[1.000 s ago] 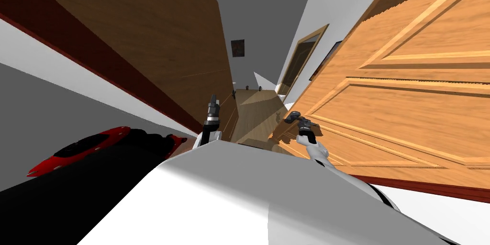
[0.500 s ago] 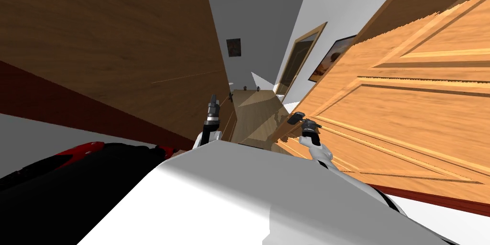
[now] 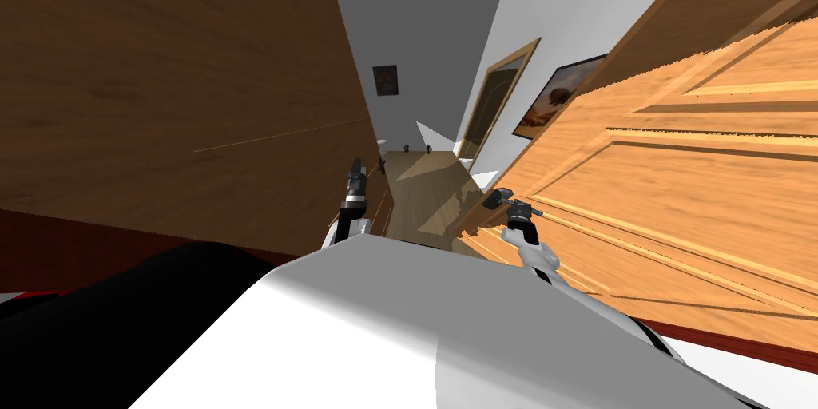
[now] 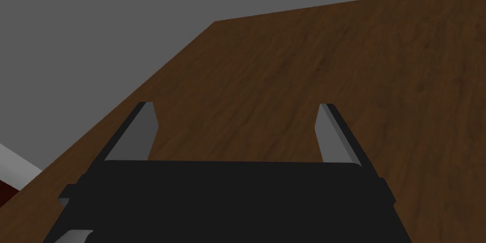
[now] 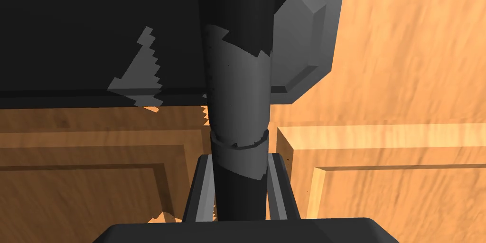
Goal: Push the door open
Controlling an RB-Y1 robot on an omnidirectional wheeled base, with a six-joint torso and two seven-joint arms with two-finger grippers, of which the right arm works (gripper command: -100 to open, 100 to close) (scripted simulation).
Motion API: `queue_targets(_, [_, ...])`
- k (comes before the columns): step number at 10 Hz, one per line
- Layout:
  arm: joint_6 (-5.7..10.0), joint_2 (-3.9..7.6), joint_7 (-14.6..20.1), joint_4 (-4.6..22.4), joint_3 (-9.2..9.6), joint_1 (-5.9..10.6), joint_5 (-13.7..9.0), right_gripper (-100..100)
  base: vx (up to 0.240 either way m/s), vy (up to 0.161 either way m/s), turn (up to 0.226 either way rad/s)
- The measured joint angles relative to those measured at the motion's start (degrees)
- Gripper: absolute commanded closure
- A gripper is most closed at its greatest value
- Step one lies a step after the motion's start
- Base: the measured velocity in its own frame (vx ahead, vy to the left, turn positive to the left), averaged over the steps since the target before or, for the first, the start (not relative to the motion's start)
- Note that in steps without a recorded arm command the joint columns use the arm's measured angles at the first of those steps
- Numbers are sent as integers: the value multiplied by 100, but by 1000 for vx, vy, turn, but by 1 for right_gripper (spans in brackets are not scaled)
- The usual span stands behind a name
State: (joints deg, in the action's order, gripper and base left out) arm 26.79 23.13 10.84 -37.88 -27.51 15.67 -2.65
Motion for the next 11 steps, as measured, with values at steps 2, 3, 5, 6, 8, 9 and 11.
queue_targets(2, [-49, -31, -46, -54, -79, -71, -21, 100, 171, -32, -40])
queue_targets(3, [-29, -30, -77, -19, -134, -60, -35, 100, 202, -9, -43])
queue_targets(5, [-94, -21, -98, -179, -223, -148, -66, 100, 106, 0, -25])
queue_targets(6, [-50, 25, -98, -87, -240, -88, -71, 100, 147, -14, -51])
queue_targets(8, [-33, -5, -173, -40, -365, -112, -102, 100, 183, 17, -62])
queue_targets(9, [-20, 26, -201, 18, -423, -105, -119, 100, 173, 36, -70])
queue_targets(11, [-28, 41, -231, -56, -548, -193, -159, 100, 203, 39, -70])
